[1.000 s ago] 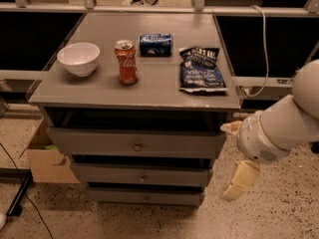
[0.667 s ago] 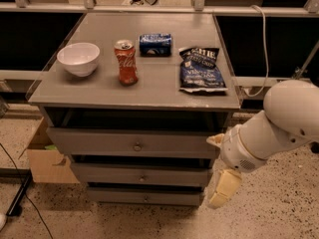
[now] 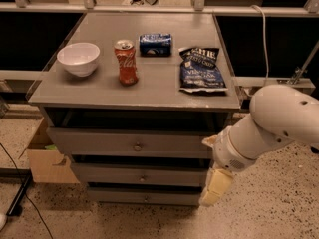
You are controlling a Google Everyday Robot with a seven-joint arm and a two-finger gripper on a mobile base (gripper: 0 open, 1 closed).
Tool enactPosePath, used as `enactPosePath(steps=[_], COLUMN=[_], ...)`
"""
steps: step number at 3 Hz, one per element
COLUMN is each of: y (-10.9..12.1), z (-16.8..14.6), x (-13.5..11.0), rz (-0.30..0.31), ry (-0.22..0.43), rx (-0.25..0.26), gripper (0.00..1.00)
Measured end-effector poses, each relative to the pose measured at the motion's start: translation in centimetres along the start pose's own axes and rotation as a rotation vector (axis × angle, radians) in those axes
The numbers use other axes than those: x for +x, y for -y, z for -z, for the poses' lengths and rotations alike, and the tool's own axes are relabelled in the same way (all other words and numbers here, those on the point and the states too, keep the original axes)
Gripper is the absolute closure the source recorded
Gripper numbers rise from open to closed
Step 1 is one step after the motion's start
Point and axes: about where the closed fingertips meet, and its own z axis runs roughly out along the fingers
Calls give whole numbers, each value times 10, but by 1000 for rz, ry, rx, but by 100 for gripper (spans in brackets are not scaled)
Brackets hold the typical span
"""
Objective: Open top drawer
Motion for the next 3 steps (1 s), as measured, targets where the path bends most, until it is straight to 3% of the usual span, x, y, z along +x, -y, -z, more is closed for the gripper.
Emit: enactPosePath(steps=[1,2,3], y=[23,23,25], z=[-29,-30,-26], x=[-2,-2,-4], rz=[-13,-13,-18], ry=[-7,-7,-16], rx=[3,3,48], gripper=[0,0,0])
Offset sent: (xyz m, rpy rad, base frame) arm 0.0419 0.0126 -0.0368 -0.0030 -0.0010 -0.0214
